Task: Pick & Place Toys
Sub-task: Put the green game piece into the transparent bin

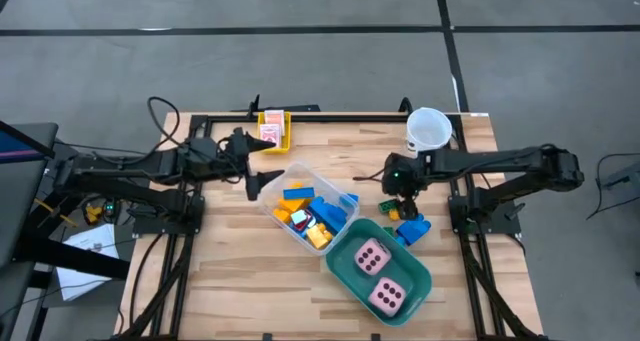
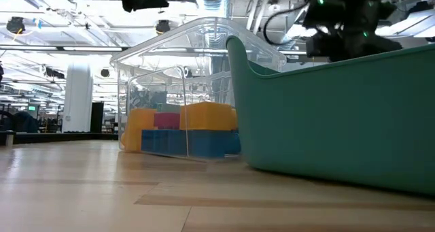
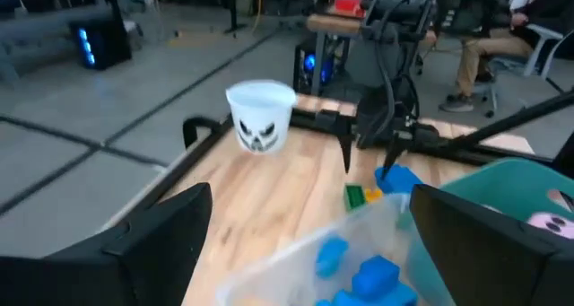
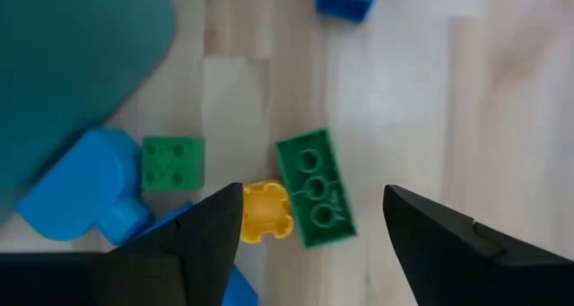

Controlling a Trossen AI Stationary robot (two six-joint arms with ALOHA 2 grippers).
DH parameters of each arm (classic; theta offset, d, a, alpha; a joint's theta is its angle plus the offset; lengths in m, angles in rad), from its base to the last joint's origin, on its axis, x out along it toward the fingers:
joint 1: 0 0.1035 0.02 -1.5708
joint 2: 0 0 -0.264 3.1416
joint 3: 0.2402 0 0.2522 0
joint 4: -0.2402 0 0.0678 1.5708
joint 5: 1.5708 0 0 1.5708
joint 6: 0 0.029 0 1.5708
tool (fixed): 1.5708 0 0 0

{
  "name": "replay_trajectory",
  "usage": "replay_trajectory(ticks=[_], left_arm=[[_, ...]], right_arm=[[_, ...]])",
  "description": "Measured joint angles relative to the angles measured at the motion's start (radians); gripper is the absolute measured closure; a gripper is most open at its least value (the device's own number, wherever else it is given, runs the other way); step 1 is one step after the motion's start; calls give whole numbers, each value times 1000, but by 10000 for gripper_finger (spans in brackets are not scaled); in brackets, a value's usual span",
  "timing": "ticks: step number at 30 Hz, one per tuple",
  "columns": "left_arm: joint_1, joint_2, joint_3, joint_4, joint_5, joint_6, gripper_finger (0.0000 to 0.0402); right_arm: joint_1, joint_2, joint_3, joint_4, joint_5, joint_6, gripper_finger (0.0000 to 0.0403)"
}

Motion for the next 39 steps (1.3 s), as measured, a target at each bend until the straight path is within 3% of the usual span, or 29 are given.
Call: replay_trajectory(ticks=[14,25,30,33,39], left_arm=[[-13,40,1,4,-15,-109,28],[-13,56,0,29,-11,-126,28],[-13,56,0,30,-11,-147,28],[-13,56,0,30,-11,-147,28],[-13,56,0,29,-11,-146,28]], right_arm=[[2,23,-179,312,-14,-77,142],[9,222,-207,437,-14,-79,142],[9,254,-201,439,-8,-32,147],[9,240,-204,440,20,-16,171],[7,207,-205,384,37,30,261]])
